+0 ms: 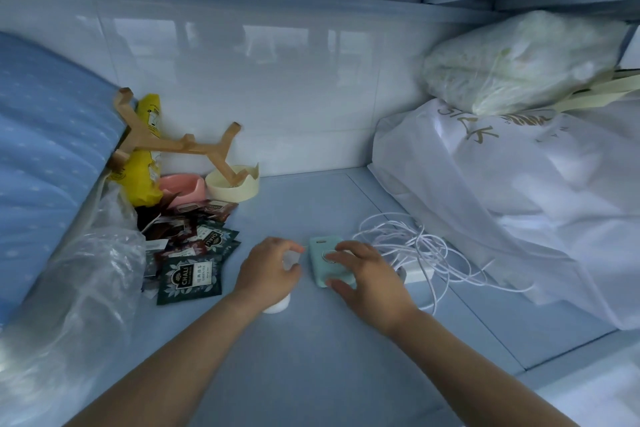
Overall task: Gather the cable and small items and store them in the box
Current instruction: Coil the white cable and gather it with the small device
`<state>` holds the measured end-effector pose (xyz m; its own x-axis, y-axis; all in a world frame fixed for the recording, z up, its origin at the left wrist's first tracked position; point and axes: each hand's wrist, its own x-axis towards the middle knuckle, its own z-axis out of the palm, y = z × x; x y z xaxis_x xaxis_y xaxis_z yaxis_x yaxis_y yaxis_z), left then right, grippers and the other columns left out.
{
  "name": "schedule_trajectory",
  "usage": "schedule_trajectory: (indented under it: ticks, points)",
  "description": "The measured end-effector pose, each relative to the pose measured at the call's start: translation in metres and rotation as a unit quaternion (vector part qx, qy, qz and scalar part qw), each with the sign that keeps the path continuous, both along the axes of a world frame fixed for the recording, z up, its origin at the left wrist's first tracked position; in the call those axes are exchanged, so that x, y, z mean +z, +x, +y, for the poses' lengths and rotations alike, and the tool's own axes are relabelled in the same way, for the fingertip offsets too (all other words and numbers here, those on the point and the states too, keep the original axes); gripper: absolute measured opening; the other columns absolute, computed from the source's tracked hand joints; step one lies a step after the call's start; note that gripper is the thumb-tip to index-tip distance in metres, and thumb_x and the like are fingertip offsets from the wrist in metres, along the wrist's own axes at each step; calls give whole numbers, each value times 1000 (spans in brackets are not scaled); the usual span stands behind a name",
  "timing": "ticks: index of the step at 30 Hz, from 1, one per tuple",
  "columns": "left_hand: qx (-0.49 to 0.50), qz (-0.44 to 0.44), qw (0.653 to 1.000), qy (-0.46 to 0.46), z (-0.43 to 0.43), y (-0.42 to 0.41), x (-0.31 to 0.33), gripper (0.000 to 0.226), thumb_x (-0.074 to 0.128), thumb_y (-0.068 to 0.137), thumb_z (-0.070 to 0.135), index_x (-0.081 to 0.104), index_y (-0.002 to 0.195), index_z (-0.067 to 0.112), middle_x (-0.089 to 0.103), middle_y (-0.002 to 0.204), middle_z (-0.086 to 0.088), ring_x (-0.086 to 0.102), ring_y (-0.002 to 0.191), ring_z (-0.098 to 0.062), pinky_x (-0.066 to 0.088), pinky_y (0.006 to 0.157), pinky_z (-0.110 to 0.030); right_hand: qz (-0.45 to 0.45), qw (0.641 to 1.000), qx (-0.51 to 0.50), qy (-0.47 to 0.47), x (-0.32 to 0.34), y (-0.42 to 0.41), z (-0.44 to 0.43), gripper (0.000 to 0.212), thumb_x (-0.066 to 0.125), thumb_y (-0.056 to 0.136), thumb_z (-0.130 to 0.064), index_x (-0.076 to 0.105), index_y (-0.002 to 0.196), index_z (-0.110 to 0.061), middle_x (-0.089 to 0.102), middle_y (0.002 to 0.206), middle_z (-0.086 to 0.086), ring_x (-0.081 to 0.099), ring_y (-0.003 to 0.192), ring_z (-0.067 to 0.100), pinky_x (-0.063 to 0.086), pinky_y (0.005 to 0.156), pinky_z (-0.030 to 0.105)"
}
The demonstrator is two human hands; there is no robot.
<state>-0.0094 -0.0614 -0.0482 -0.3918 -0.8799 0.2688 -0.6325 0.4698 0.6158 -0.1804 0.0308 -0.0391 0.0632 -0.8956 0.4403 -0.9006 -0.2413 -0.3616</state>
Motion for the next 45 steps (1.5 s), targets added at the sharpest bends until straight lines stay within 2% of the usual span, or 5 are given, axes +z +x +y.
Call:
schedule_trajectory:
  ticks: [11, 22, 29, 38, 45]
  points:
    - [-21, 64, 997, -31, 22, -47, 20, 28, 63, 76, 11, 64, 100, 23, 57, 111, 1, 53, 105, -12, 35, 85, -18, 81, 995, -38, 38, 30, -69, 7, 52, 68, 78, -35, 52, 126, -23, 47, 133, 2, 42, 123, 21, 36, 97, 31]
    - [-23, 44, 997, -58, 38, -59, 15, 29, 62, 75, 8, 62, 102, 21, 56, 112, 4, 56, 104, -13, 44, 89, -29, 122, 985, -31, 114, 5, -91, 3, 73, 59, 70, -60, 35, 134, -35, 39, 141, -10, 25, 133, 16, 26, 105, 51]
    - [6, 26, 999, -35, 44, -41, 17, 31, 61, 76, 12, 61, 105, 23, 53, 117, 4, 55, 105, -14, 45, 89, -36, 35, 997, -59, 36, 5, -79, -4, 51, 65, 67, -25, 55, 116, -33, 64, 108, -6, 49, 110, 21, 42, 87, 40]
    - [9, 0, 999, -51, 46, -6, 17, 36, 60, 77, 16, 57, 110, 27, 49, 119, 8, 55, 104, -12, 48, 86, -37, -122, 988, 9, -94, 17, -38, -21, 45, 67, 62, -2, 65, 103, -18, 64, 97, 5, 59, 89, 28, 48, 78, 36]
    - [2, -75, 995, -63, 45, 17, 8, 39, 61, 77, 28, 54, 115, 29, 48, 124, 8, 50, 113, -15, 44, 93, -38, -14, 1000, 2, -10, 7, -17, -18, 54, 65, 66, -41, 55, 118, -29, 58, 120, -5, 48, 114, 22, 41, 93, 44]
